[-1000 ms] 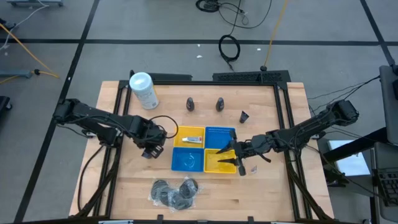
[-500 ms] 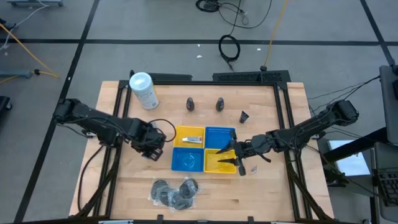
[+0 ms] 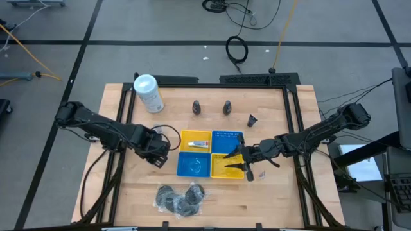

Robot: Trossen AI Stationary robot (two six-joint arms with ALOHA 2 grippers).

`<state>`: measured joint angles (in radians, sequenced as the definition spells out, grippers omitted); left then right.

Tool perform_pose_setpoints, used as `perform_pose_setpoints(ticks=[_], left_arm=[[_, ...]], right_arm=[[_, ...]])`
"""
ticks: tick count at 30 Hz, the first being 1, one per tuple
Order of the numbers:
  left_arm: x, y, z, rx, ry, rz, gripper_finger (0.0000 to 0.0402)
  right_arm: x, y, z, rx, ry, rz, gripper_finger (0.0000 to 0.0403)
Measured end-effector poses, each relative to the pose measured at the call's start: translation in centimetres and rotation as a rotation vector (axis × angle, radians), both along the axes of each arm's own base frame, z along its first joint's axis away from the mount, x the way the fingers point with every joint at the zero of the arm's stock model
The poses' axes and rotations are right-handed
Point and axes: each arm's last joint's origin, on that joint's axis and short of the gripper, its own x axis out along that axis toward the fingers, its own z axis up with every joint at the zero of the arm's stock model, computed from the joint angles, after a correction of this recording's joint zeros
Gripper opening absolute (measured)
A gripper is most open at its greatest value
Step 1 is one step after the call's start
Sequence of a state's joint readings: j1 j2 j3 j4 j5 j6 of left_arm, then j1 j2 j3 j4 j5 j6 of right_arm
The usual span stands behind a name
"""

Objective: Pick & Place Travel size toiletries
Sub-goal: Put the blue shave cream into the right blue bin

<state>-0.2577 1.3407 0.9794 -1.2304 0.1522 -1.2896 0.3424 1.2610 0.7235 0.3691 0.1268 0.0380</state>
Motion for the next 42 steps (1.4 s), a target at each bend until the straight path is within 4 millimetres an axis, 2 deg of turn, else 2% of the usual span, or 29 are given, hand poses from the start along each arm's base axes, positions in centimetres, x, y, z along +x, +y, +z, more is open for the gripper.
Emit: perform_pose_setpoints(ticks=[30,34,40,42], left_arm=[[0.0,-0.01,-0.01,-0.003,0.005,0.015,0.0153],[-0.04,0.0,-0.01,-0.001,0.009,0.017,0.0115],[-0.04,0.0,-0.01,-0.004,0.004,-0.018,0.0015],[-0.04,0.0,-0.01,-0.005,0.004,-0.024,0.0008]], right_arm=[[0.0,0.0,-0.01,0.002,0.001,0.0,0.0141],[0.0,0.01,-0.01,0.002,0.001,0.0,0.0141],[-0.01,0.01,-0.01,0.002,0.001,0.0,0.0141],[-0.01,0.01,-0.01,0.002,0.001,0.0,0.0141]])
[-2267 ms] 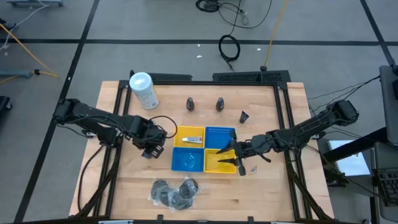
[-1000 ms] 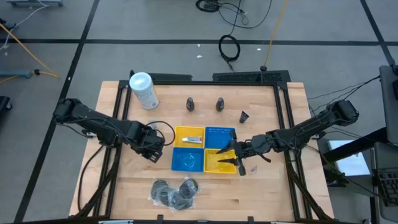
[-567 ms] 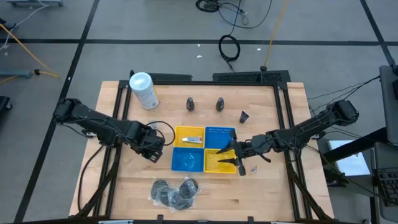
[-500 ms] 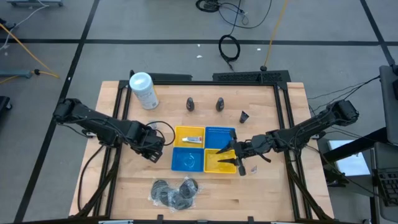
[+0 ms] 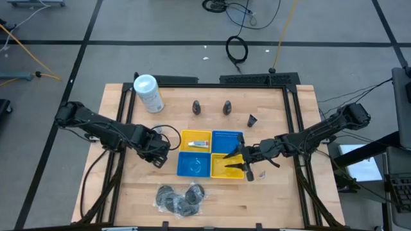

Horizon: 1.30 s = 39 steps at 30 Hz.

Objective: Pick & Place Travel size toiletries
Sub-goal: Put the blue shave cream into the right blue bin

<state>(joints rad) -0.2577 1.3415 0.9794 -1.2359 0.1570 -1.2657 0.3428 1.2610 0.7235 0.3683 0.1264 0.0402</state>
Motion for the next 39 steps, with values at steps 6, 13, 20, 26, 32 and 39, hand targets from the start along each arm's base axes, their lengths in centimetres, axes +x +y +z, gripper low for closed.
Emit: perform_pose_setpoints(ticks=[6,13,20,26,32,39], left_arm=[[-0.4,0.1,0.0,0.015,0.041,-0.024,0.0002],[-0.6,0.2,0.0,0.044,0.053,-0.017,0.0],[0.1,0.0,0.0,0.018,-0.025,-0.074,0.0],[1.0,-0.1,2.0,0.026,-0.11,-0.118,0.0],[2.1,-0.2,6.1,0.083,-0.262,-0.181,0.0],[2.9,-0.1,10.6,0.178,-0.452,-0.286,0.0]], right_arm=[[0.0,0.0,0.0,0.0,0.0,0.0,0.0141],[0.0,0.0,0.0,0.0,-0.001,-0.001,0.0141],[0.0,0.0,0.0,0.0,-0.001,-0.002,0.0141],[0.0,0.0,0.0,-0.002,-0.002,-0.002,0.0141],[0.0,0.0,0.0,-0.002,-0.001,-0.002,0.0141],[0.0,0.0,0.0,-0.001,-0.001,-0.003,0.0141]])
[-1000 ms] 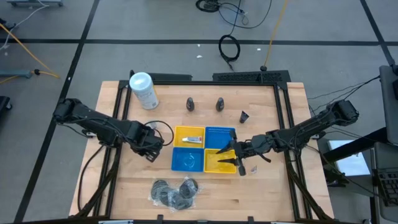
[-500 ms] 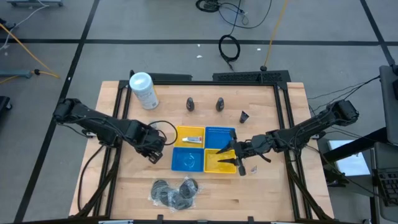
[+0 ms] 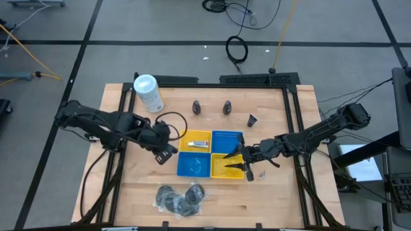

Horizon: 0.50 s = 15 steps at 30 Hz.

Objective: Pick & Place Travel size toiletries
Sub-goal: Put the blue shave cream into the right blue bin

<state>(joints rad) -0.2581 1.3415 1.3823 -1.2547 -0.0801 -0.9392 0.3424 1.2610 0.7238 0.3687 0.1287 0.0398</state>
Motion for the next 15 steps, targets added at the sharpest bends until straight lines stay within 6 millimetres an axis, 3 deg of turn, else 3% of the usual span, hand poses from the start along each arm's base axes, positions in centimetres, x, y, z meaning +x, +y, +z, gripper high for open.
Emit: perform_pose_setpoints(ticks=[15], left_arm=[[3.5,-1.0,1.9,0.161,-0.377,-0.267,0.0]], right_arm=[[0.1,0.0,0.2,-0.012,-0.028,0.004,0.0141]])
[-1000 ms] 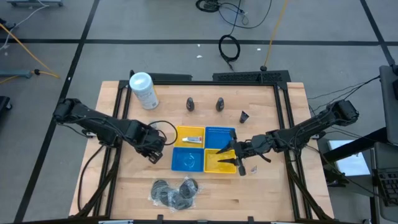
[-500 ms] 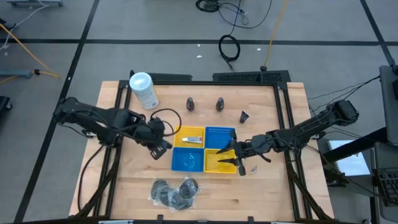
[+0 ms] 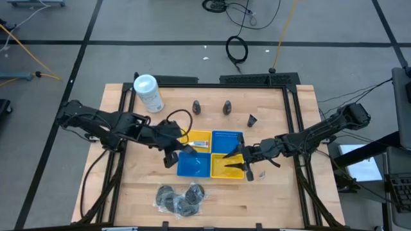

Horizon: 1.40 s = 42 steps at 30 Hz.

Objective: Pick & Place Travel size toiletries
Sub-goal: Put the blue shave cream into the right blue bin

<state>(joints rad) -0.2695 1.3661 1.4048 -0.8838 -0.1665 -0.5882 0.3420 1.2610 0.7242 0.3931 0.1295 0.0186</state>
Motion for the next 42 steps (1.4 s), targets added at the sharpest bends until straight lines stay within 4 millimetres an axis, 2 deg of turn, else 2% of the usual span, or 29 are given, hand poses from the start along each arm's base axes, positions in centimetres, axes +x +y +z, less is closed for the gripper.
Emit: perform_pose_setpoints(ticks=[6,19,26,35,42], left_arm=[[1.9,-0.7,-0.3,0.065,-0.092,-0.08,0.0],[6.7,-1.9,-1.8,0.17,-0.262,-0.14,0.0],[7.5,-2.1,-1.9,0.223,-0.317,-0.17,0.0],[8.0,-2.1,-0.9,0.277,-0.426,-0.166,0.0],[8.8,-2.4,-1.5,0.291,-0.432,-0.175,0.0]], right_arm=[[0.0,-0.1,0.0,-0.01,-0.004,-0.028,0.0141],[0.1,-0.6,-0.1,-0.017,0.006,-0.071,0.0141],[0.1,-0.6,-0.3,-0.021,0.027,-0.071,0.0141],[0.2,-1.0,-0.3,-0.017,0.026,-0.089,0.0142],[0.3,-1.2,-0.3,-0.02,0.025,-0.096,0.0142]])
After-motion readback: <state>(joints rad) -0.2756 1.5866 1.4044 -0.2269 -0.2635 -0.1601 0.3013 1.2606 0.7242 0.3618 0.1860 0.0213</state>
